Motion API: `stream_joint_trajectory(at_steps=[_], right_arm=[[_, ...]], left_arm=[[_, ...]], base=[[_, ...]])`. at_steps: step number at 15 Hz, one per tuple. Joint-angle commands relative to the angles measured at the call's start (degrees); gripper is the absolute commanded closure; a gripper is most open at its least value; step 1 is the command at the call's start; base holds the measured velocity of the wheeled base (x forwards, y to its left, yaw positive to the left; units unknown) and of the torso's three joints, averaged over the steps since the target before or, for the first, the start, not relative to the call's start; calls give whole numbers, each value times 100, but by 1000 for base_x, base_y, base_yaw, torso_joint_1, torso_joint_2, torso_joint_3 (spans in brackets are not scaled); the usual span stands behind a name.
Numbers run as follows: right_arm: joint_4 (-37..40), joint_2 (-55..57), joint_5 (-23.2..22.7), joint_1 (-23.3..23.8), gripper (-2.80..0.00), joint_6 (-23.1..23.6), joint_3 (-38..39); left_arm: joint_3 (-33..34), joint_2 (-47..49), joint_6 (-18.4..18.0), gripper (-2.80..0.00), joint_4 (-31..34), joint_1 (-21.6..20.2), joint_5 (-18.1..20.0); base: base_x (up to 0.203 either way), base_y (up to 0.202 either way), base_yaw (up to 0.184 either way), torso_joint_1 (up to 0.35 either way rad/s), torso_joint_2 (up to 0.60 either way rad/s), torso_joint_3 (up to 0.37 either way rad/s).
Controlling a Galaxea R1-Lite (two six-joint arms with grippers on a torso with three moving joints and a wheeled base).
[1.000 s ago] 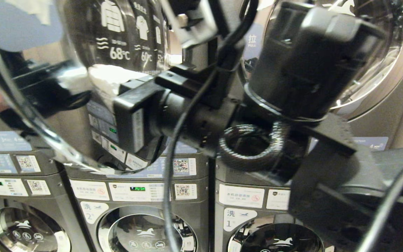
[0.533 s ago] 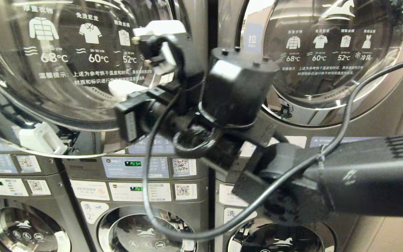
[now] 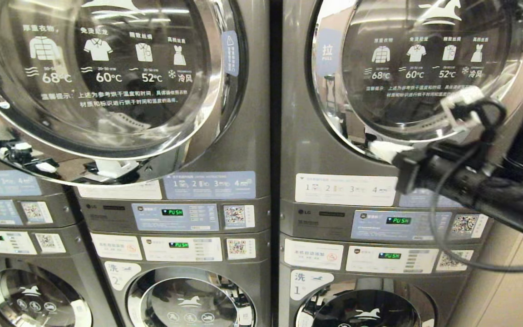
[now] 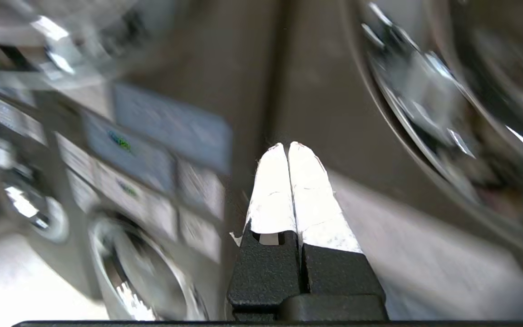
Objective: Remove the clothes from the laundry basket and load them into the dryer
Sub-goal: Close the dryer
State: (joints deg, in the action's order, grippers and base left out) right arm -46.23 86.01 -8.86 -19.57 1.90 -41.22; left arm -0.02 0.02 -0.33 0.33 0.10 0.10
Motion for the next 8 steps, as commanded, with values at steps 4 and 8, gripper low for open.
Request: stream_joint_trajectory(at_steps=[4, 8], right_arm=[[7, -2603, 6, 1034, 0, 56, 3444], [2109, -5194, 274, 1212, 0, 123, 4115]], left_arm=[[2, -2, -2, 0, 2, -1, -1], [2, -2, 7, 0, 2, -1, -1]], base=[[0, 0, 0, 0, 0, 0], [0, 0, 0, 0, 0, 0]])
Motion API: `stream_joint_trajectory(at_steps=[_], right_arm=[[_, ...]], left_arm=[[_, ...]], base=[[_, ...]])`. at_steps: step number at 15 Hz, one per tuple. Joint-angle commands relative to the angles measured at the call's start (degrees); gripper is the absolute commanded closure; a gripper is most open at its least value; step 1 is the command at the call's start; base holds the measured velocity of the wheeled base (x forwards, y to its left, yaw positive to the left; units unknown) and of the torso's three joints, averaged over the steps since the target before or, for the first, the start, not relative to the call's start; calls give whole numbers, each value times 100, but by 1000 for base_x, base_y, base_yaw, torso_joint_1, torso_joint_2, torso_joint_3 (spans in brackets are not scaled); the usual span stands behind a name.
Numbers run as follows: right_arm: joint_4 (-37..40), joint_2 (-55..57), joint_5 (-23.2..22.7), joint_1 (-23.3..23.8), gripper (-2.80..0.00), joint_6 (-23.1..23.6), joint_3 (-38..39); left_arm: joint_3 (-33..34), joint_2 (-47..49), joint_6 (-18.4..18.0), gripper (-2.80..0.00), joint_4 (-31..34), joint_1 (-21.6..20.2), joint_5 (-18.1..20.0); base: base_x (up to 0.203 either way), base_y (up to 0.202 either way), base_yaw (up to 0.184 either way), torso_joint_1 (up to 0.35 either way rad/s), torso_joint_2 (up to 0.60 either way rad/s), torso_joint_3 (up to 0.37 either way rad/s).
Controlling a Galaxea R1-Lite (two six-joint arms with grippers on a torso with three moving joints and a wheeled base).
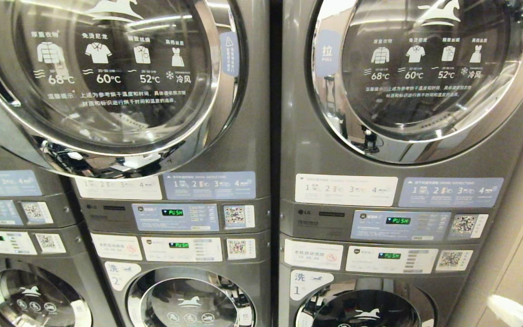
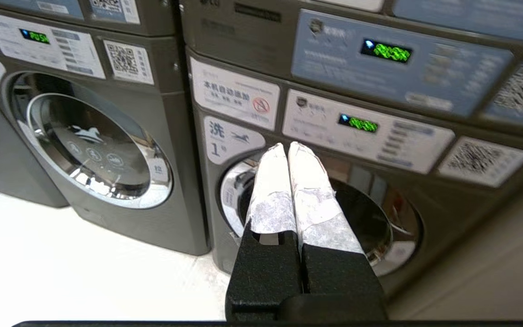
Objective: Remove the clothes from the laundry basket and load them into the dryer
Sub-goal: Close the dryer
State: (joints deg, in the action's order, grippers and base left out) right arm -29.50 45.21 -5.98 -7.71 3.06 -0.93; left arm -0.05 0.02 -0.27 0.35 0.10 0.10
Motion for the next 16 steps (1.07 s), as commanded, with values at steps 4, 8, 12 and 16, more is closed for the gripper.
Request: stream_joint_trajectory(at_steps=[4, 8, 12, 16], right_arm=[[2445, -2989, 423, 43, 0, -133, 38], [3041, -2942, 388, -252, 0, 275, 54], [3259, -2616, 422, -733, 0, 336, -16], [3311, -2674, 493, 220, 0, 191, -31]], left_arm=[[5, -2, 0, 0, 0, -1, -1], [3, -2, -13, 0, 0, -1, -1], [4, -2, -17, 0, 0, -1, -1], [1, -8, 0, 0, 0, -1, -1]], base=[[0, 0, 0, 0, 0, 0], [0, 0, 0, 0, 0, 0], [0, 0, 0, 0, 0, 0], [0, 0, 0, 0, 0, 0]])
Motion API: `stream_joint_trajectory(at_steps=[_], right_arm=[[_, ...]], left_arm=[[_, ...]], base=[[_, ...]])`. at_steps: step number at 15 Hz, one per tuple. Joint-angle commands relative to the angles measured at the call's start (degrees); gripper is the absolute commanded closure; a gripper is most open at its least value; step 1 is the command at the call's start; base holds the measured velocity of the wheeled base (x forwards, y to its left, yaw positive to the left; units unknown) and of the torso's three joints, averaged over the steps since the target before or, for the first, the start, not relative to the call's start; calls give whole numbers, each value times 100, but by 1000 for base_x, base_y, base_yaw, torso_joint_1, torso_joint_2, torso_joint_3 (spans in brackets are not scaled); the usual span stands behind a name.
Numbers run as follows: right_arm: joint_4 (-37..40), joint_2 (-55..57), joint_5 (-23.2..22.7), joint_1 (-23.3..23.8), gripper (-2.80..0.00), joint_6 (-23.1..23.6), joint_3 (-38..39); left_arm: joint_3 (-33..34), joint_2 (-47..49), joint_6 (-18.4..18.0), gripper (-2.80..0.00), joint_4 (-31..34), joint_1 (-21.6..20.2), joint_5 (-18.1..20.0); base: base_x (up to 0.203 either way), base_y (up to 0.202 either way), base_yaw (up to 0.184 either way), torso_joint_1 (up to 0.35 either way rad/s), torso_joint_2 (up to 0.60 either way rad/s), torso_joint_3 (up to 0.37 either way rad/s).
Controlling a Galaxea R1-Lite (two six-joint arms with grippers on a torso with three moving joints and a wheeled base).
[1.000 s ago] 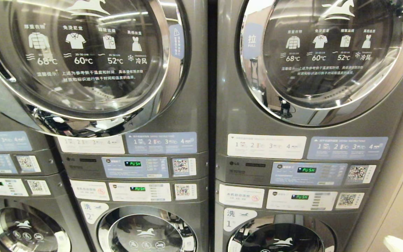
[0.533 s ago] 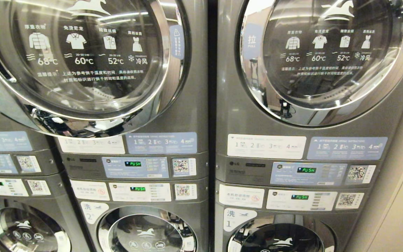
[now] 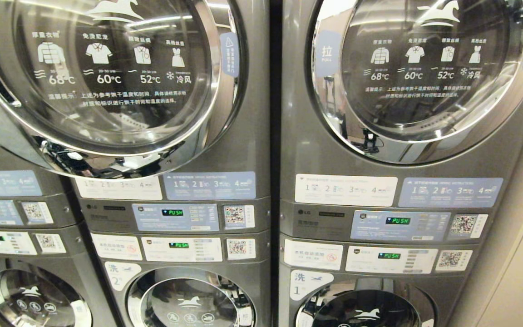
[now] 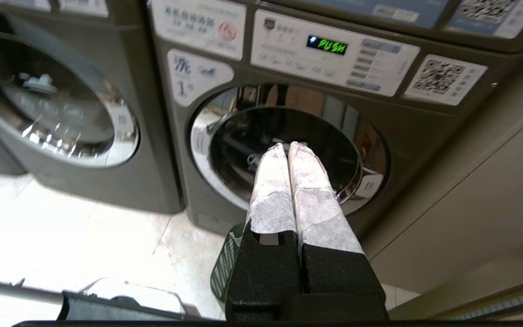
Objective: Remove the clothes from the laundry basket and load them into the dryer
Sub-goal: Close the dryer
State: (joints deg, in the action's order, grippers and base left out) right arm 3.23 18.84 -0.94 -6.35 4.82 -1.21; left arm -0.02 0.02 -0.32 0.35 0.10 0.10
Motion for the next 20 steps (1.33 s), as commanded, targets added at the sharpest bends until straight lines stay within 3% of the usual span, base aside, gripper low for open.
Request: stream_joint_trajectory(at_steps=[1, 3, 8, 11, 18, 20], right_arm=[[-101, -274, 6, 86, 0, -25, 47], [-298, -291, 113, 95, 0, -564, 113], [-287, 287, 127, 88, 0, -463, 104], [-287, 222, 129, 413, 0, -481, 104], [-312, -1828, 106, 596, 0, -438, 115], [-331, -1875, 121, 619, 0, -500, 121]], left_arm=[[-5, -2, -11, 0, 0, -2, -1], [2, -11, 14, 0, 0, -1, -9], [2, -2, -3, 0, 0, 8, -1], [2, -2, -3, 0, 0, 8, -1], [-6, -2, -37, 0, 0, 8, -1], [2, -2, -11, 0, 0, 8, -1]], base=[[0, 0, 0, 0, 0, 0], [0, 0, 0, 0, 0, 0], [0, 0, 0, 0, 0, 0], [0, 0, 0, 0, 0, 0], [0, 0, 0, 0, 0, 0], [0, 0, 0, 0, 0, 0]])
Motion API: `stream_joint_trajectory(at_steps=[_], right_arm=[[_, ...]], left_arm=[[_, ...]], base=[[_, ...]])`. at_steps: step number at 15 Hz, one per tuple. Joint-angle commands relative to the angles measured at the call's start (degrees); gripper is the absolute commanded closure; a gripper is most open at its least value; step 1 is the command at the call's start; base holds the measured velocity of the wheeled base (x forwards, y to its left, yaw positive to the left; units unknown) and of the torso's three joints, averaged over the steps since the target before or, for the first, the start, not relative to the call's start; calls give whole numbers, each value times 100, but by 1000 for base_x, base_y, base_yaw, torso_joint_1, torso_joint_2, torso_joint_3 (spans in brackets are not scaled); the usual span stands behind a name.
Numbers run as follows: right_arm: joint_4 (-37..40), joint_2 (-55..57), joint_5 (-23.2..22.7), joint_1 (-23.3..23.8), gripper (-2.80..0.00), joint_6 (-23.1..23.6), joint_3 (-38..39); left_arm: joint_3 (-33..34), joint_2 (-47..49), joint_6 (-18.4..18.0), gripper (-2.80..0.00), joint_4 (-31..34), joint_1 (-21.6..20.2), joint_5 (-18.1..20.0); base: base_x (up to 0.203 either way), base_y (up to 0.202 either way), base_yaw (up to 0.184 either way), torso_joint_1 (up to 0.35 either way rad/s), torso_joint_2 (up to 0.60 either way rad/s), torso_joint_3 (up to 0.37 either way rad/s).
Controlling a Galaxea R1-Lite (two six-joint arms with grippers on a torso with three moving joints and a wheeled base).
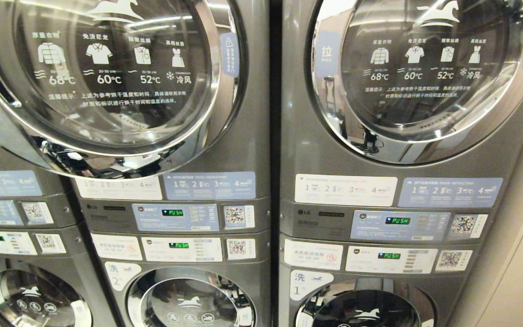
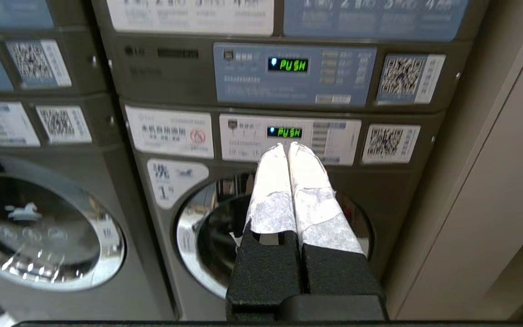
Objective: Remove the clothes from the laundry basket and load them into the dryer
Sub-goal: Close the dryer
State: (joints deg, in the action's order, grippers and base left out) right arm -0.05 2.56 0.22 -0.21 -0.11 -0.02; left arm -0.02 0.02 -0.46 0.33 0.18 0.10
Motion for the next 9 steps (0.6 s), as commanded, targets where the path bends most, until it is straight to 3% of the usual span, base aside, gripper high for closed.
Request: stream_joint_trajectory(at_steps=[1, 5, 9], right_arm=[[-4, -247, 4, 3, 0, 2, 2], [-4, -247, 4, 3, 0, -15, 2], [-4, -247, 4, 3, 0, -15, 2]], left_arm=[[2, -2, -3, 0, 2, -1, -1], [2, -2, 2, 0, 2, -1, -1], [2, -2, 2, 0, 2, -1, -1]], base=[[0, 0, 0, 0, 0, 0], [17, 0, 0, -3, -2, 0], [185, 0, 0, 14, -1, -2]])
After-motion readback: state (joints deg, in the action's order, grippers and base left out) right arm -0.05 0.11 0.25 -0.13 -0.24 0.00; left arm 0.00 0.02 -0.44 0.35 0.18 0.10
